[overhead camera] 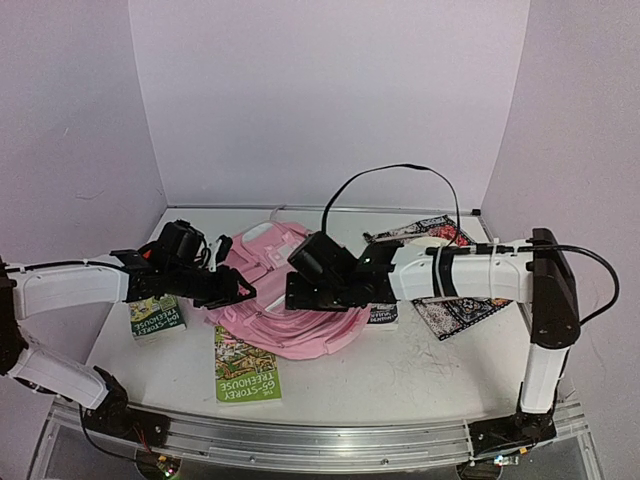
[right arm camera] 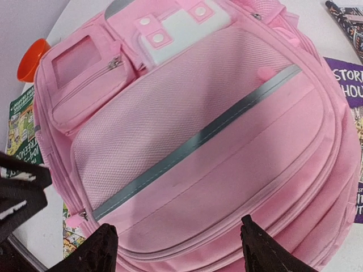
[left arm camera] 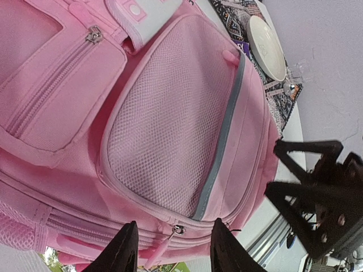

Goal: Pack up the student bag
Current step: Pick up the student bag from the upper front pocket.

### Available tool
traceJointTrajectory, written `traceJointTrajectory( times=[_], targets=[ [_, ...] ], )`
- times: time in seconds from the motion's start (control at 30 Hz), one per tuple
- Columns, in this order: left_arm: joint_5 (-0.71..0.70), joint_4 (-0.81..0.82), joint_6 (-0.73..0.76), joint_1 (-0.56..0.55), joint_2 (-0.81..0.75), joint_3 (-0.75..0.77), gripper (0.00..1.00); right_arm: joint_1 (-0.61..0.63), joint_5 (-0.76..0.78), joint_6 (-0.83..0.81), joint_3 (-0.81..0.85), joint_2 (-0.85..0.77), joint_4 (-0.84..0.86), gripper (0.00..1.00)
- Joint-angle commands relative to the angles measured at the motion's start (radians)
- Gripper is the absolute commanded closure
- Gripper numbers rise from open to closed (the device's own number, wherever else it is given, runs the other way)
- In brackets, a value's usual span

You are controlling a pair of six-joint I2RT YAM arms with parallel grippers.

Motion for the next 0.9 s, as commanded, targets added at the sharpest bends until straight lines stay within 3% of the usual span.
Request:
traceJointTrajectory(
  times=[0.0, 0.4, 0.7, 0.87],
  targets=[
    [-0.008, -0.068, 0.094, -0.032, -0.02, 0.009, 0.56, -0.058, -0.072, 0.08, -0.065, -0.079, -0.003, 0.24],
    [-0.059, -0.14, 0.156, -0.085, 0.032, 0.026, 0.56, -0.132, -0.279, 0.26, -0.173, -0.04, 0.212, 0.27],
    [-0.063, -0.164, 0.202, -0.109, 0.091, 0.056, 0.59, -0.138, -0.33, 0.274, -0.148, 0.016, 0.276, 0.58],
    [-0.065, -0.164, 0.224, -0.118, 0.119, 0.062, 0.67, -0.138, -0.352, 0.288, -0.158, 0.025, 0.311, 0.73]
  ],
)
